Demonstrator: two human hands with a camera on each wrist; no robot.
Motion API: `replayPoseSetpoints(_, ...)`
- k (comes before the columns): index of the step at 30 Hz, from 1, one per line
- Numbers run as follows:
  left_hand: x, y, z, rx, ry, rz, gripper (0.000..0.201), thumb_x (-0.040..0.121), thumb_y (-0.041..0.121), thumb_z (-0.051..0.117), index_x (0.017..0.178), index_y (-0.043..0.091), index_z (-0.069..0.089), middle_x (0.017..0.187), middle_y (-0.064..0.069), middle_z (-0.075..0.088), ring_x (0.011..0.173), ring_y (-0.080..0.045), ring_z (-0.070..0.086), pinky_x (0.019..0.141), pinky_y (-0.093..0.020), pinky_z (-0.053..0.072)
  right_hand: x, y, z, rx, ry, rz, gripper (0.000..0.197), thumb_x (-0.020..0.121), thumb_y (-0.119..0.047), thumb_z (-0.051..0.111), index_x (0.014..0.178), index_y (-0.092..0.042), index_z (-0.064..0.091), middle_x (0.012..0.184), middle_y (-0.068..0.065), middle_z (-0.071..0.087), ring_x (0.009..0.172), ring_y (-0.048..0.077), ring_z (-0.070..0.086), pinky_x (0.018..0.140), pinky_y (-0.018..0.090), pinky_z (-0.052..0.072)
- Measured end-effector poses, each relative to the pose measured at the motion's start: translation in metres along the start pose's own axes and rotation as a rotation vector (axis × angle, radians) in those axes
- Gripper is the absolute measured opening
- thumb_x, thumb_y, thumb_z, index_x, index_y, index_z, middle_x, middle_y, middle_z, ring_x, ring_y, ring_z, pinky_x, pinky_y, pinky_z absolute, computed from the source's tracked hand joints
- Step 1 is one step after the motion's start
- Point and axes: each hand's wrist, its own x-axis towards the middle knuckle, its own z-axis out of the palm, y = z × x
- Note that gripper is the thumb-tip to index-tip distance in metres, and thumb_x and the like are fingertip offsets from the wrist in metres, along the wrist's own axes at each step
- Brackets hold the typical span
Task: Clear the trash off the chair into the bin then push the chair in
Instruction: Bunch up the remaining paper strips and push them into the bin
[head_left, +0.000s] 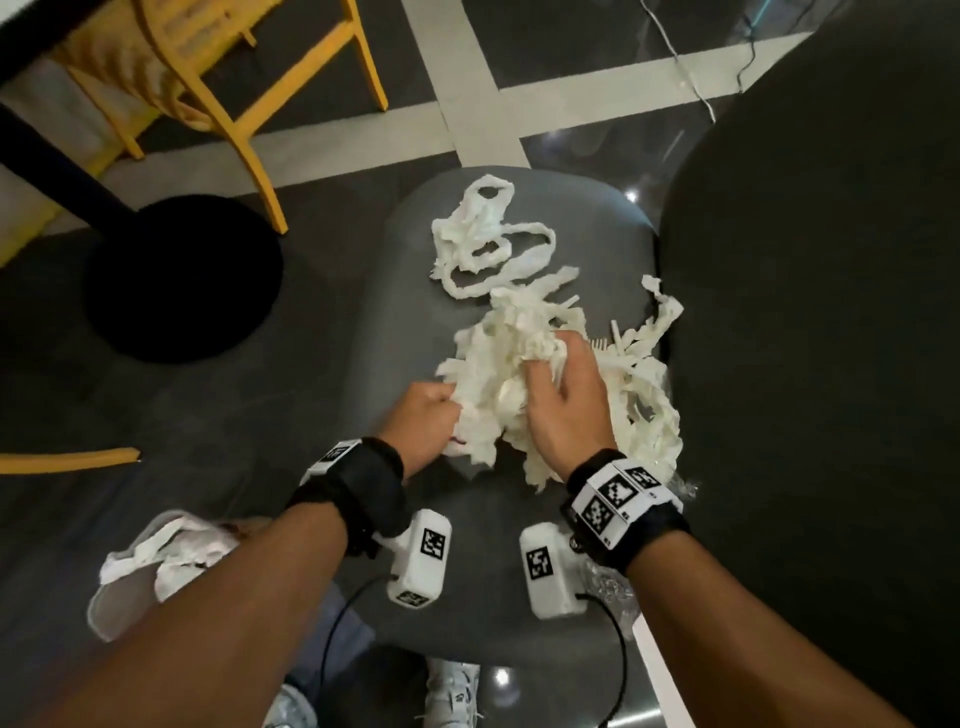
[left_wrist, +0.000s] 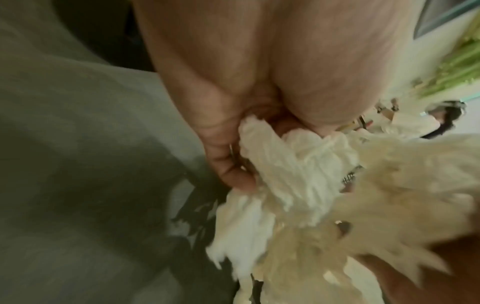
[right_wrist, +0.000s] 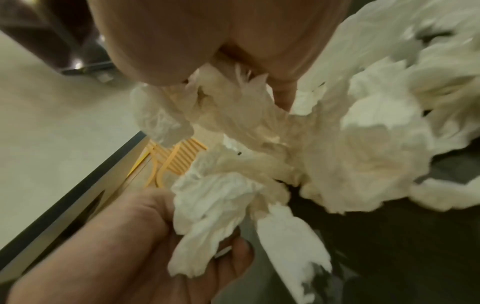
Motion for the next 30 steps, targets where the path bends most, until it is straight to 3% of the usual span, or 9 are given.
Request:
replayPoseSetpoints(5,-0.033,-0.033,-0.019,-0.064,-0.202,0.032,0.027,0.092,0.012,0.053,0.075,0.019,0.072,0.073,0.004,0.073,0.072,-0.012,0.069,0.063,-0.024,0.054,-0.024,-0.002,0.055,-0.048,-0.339,0.215,0.051,0.077,-0.052,0.069,0.120,-0.031,0.048,0.113,-0.007,0.066,0.101,0.011,0.065,0.093,0.036,0.053)
replayPoseSetpoints(8,-0.043,-0.052,-0.031,0.078,-0.170,0.108,0.019,0.080,0.002,0.057,0.069,0.014,0.066,0.068,0.007,0.062,0.069,-0.008,0.057,0.061,-0.016,0.045,-0.034,0.008,0.072,-0.027,-0.271,0.253,0.042,0.071,-0.037,0.068,0.109,-0.027,0.053,0.096,-0.006,0.071,0.091,0.014,0.070,0.089,0.045,0.057)
replayPoseSetpoints(10,-0.050,-0.062,-0.038,-0.090,-0.060,0.078,0.015,0.077,-0.001,0.062,0.089,0.006,0.068,0.081,0.003,0.065,0.072,-0.007,0.058,0.067,-0.020,0.046,-0.037,0.008,0.075,-0.038,-0.191,0.225,0.042,0.070,-0.032,0.062,0.111,-0.023,0.054,0.094,-0.005,0.070,0.090,0.018,0.069,0.089,0.047,0.057)
replayPoseSetpoints(13,-0.053,-0.072,-0.049,-0.456,0.110,-0.080,0.044,0.077,0.023,0.074,0.118,0.025,0.060,0.118,0.003,0.066,0.104,-0.015,0.065,0.085,-0.038,0.057,-0.043,0.002,0.079,0.058,-0.161,0.203,0.034,0.077,-0.024,0.059,0.111,-0.023,0.059,0.097,-0.006,0.072,0.094,0.015,0.070,0.092,0.044,0.056)
replayPoseSetpoints(17,-0.060,-0.059,-0.039,-0.733,-0.104,-0.124,0.045,0.086,0.045,0.061,0.128,0.027,0.062,0.126,-0.002,0.069,0.118,-0.023,0.065,0.102,-0.045,0.049,-0.055,-0.006,0.094,0.035,-0.300,0.080,0.026,0.090,-0.020,0.053,0.114,-0.025,0.059,0.106,-0.006,0.071,0.100,0.011,0.067,0.090,0.034,0.053)
replayPoseSetpoints(21,-0.060,-0.058,-0.025,-0.770,-0.003,-0.197,0.038,0.088,0.035,0.056,0.119,0.016,0.068,0.115,-0.010,0.074,0.110,-0.026,0.069,0.103,-0.048,0.050,-0.059,0.010,0.100,-0.779,-0.280,-0.231,0.058,0.080,-0.056,0.035,0.129,-0.031,0.052,0.140,0.006,0.046,0.130,0.032,0.041,0.105,0.054,0.034)
replayPoseSetpoints(24,-0.060,-0.066,-0.025,-0.784,0.057,-0.241,0.038,0.086,0.030,0.048,0.110,0.012,0.072,0.110,-0.018,0.073,0.107,-0.032,0.069,0.096,-0.047,0.053,-0.058,0.012,0.097,-0.759,-0.376,-0.048,0.069,0.079,-0.070,0.041,0.142,-0.044,0.037,0.164,-0.003,0.012,0.152,0.029,0.010,0.117,0.061,0.019)
replayPoseSetpoints(27,-0.058,-0.071,-0.025,-0.818,0.119,-0.268,0.041,0.083,0.028,0.044,0.102,0.006,0.072,0.102,-0.022,0.073,0.097,-0.035,0.071,0.081,-0.042,0.055,-0.066,0.019,0.105,-0.385,-0.495,0.107,0.072,0.080,-0.065,0.055,0.145,-0.042,0.034,0.154,-0.004,0.040,0.140,0.018,0.042,0.116,0.044,0.037)
replayPoseSetpoints(30,-0.059,-0.076,-0.030,-0.843,0.160,-0.277,0.039,0.083,0.025,0.042,0.095,0.008,0.075,0.095,-0.016,0.076,0.092,-0.031,0.072,0.081,-0.041,0.058,-0.077,0.018,0.116,-0.167,-0.463,0.160,0.051,0.081,-0.048,0.064,0.129,-0.044,0.046,0.114,-0.020,0.068,0.107,0.000,0.064,0.102,0.034,0.050)
